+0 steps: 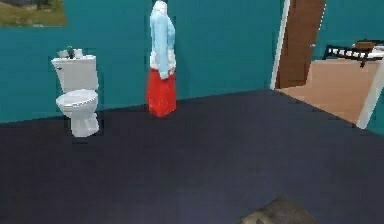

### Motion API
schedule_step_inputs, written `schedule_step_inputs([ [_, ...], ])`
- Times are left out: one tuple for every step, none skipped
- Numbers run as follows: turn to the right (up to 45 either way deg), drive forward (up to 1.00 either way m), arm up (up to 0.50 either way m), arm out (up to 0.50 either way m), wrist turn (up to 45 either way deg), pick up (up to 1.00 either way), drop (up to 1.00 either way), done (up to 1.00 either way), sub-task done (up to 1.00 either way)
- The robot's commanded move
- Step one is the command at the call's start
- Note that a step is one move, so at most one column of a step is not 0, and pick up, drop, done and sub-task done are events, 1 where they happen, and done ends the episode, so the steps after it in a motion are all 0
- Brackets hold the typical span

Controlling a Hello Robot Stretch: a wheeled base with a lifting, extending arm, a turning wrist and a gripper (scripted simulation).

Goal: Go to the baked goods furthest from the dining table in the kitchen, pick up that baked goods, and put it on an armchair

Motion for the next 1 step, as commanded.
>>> schedule_step_inputs([
  [0.0, 0.60, 0.00, 0.00, 0.0, 0.00, 0.00, 0.00, 0.00],
])
